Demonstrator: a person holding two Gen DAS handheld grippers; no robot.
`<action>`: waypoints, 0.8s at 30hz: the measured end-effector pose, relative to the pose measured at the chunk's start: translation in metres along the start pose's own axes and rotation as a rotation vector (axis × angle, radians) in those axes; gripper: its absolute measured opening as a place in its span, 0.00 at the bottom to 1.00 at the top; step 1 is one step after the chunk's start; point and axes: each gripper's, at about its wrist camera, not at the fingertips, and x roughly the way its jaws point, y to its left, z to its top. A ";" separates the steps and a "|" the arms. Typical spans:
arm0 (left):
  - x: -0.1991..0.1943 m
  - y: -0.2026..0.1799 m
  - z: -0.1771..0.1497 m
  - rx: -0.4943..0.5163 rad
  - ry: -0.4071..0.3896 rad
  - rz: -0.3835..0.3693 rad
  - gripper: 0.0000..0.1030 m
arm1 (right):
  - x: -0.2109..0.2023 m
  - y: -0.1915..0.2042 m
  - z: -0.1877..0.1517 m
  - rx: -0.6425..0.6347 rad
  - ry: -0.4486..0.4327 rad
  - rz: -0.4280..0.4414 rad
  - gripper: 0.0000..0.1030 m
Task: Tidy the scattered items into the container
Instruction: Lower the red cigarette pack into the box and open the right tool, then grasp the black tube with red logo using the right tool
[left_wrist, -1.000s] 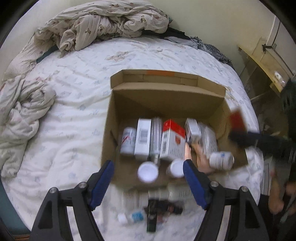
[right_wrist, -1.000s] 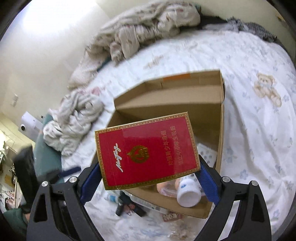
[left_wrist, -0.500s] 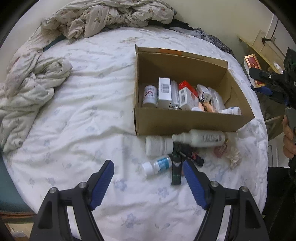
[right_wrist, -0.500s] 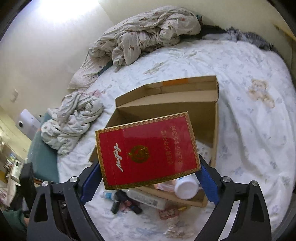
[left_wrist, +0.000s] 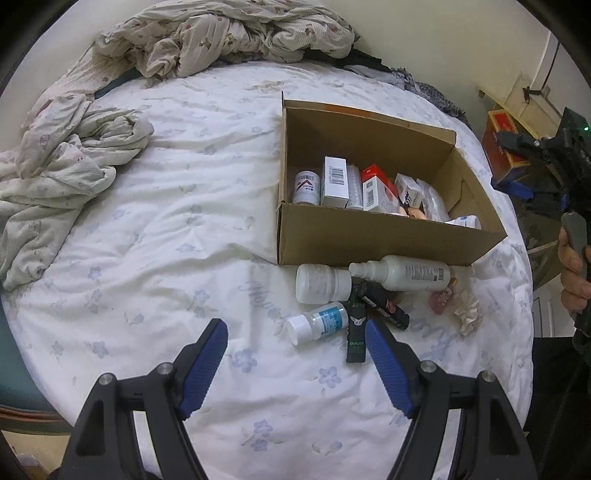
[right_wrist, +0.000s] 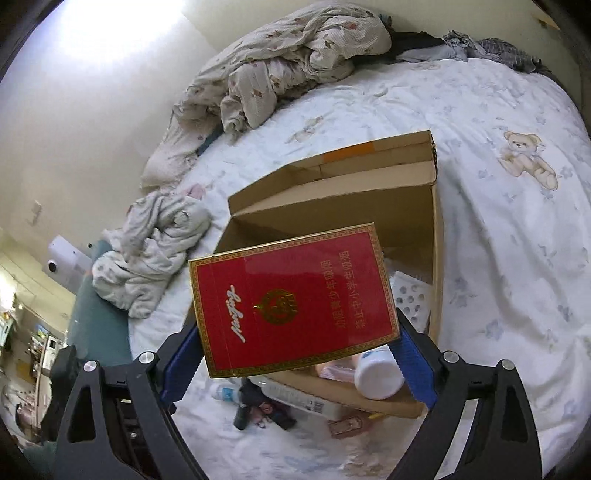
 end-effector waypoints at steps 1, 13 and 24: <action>0.001 0.000 0.000 0.000 0.003 -0.001 0.75 | 0.003 0.000 -0.001 -0.004 0.010 -0.022 0.94; 0.005 -0.002 -0.002 0.000 0.014 -0.012 0.75 | 0.010 0.013 0.001 -0.131 0.021 -0.100 0.97; 0.013 -0.007 0.000 -0.016 0.020 -0.046 0.75 | 0.010 0.061 -0.063 -0.278 0.285 0.059 0.96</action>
